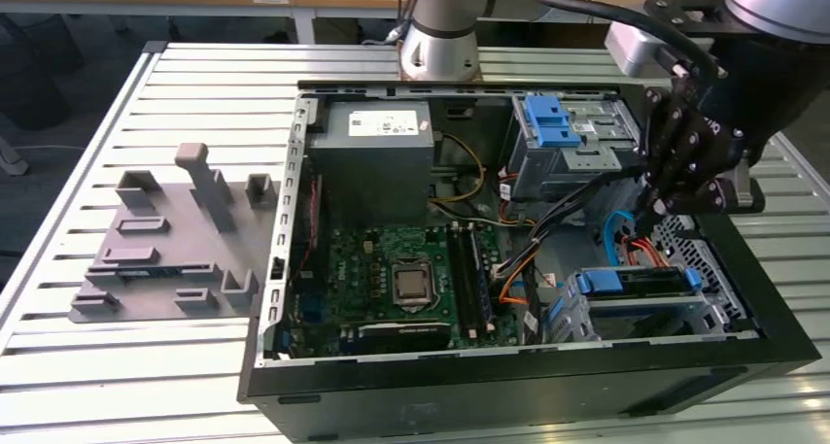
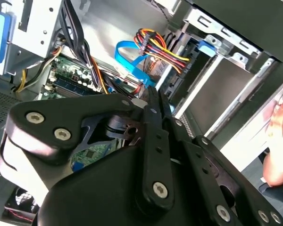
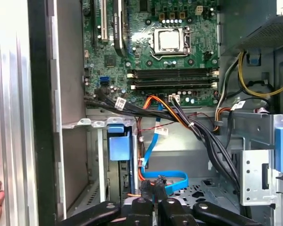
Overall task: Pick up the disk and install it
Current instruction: 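Insert the second disk wire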
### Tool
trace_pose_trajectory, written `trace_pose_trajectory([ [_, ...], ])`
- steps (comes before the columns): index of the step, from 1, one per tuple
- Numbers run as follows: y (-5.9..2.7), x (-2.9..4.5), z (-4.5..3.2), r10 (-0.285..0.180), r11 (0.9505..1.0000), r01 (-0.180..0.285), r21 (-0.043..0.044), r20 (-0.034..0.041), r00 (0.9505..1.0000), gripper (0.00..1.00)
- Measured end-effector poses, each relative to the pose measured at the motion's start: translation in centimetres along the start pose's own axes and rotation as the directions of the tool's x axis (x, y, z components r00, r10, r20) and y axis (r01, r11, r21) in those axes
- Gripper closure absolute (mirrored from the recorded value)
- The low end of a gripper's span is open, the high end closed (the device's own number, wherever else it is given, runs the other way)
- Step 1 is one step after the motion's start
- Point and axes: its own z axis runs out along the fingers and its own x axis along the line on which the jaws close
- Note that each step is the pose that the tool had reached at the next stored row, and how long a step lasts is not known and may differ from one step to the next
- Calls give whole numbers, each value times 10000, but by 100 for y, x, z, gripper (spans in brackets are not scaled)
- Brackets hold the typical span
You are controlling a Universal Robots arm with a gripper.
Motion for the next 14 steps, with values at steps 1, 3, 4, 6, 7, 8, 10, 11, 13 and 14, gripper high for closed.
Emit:
trace_pose_trajectory([
  [1,1,-7,6,6,10000,-6,0,0,10000,83],
  [3,1,-13,22,9,10000,-9,0,3,10000,82],
  [4,1,-15,28,10,10000,-10,0,2,10000,82],
  [6,0,-16,43,12,10000,-12,-3,2,10000,76],
  [7,-2,-16,50,11,10000,-11,-6,1,10000,76],
  [8,-6,-17,59,10,10000,-10,-10,0,10000,76],
  [10,-15,-20,74,10,10000,-10,-20,-1,10000,76],
  [11,-19,-21,84,10,10000,-10,-24,0,10000,76],
  [13,-20,-22,107,11,10000,-11,-27,-1,10000,76],
  [14,-20,-22,120,11,10000,-11,-27,-1,10000,76],
])
